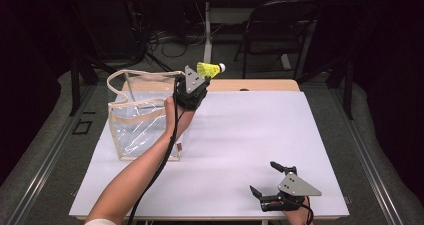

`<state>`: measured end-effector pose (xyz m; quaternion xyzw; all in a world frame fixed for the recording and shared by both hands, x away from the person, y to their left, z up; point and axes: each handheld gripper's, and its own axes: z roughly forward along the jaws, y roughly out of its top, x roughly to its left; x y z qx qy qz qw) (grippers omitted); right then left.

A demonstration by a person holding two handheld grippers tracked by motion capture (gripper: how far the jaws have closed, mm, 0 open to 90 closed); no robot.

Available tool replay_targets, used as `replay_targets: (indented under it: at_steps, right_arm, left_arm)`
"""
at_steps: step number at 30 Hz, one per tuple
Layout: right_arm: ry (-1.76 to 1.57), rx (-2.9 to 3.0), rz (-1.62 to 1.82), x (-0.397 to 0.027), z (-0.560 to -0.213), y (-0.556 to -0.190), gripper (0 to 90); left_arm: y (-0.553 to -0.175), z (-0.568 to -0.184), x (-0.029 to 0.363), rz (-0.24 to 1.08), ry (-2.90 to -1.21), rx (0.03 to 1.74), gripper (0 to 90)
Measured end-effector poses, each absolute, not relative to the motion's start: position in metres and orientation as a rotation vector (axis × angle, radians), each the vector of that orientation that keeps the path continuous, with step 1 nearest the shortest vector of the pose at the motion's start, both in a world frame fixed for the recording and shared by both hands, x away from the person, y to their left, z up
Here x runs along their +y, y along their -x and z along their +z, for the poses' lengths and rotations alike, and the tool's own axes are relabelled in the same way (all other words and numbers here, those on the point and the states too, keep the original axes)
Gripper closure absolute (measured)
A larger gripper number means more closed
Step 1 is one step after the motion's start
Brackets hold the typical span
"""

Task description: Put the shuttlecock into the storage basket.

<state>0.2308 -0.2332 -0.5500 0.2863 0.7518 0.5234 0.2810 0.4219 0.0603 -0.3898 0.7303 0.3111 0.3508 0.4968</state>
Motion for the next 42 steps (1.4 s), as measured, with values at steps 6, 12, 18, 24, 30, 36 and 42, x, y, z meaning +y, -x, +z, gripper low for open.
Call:
replay_targets:
  at_steps: [6,12,18,24,30,36,42]
  right_arm:
    - [-0.768,2.012,1.402,-0.233,-0.55,-0.231,1.7]
    - [-0.77,2.014,1.4,-0.233,-0.55,-0.231,1.7]
    - [-0.767,2.016,1.399,-0.233,-0.55,-0.231,1.7]
    - [-0.767,2.014,1.4,-0.233,-0.55,-0.231,1.7]
    - [-0.768,2.013,1.399,-0.232,-0.55,-0.231,1.8]
    - [-0.763,2.015,1.397,-0.233,-0.55,-0.231,1.8]
    - [-0.766,2.016,1.397,-0.232,-0.551,-0.231,1.8]
  left_arm:
    - [-0.421,-0.388,0.065,0.858,-1.762,0.755,89.7]
    - [-0.42,-0.386,0.069,0.866,-1.758,0.757,89.7]
    - [-0.421,-0.385,0.072,0.874,-1.753,0.762,89.7]
    - [-0.421,-0.384,0.078,0.886,-1.75,0.768,89.7]
    - [-0.42,-0.382,0.083,0.893,-1.741,0.774,89.7]
    - [-0.419,-0.381,0.086,0.9,-1.738,0.774,89.7]
    - [-0.417,-0.378,0.091,0.911,-1.737,0.776,89.7]
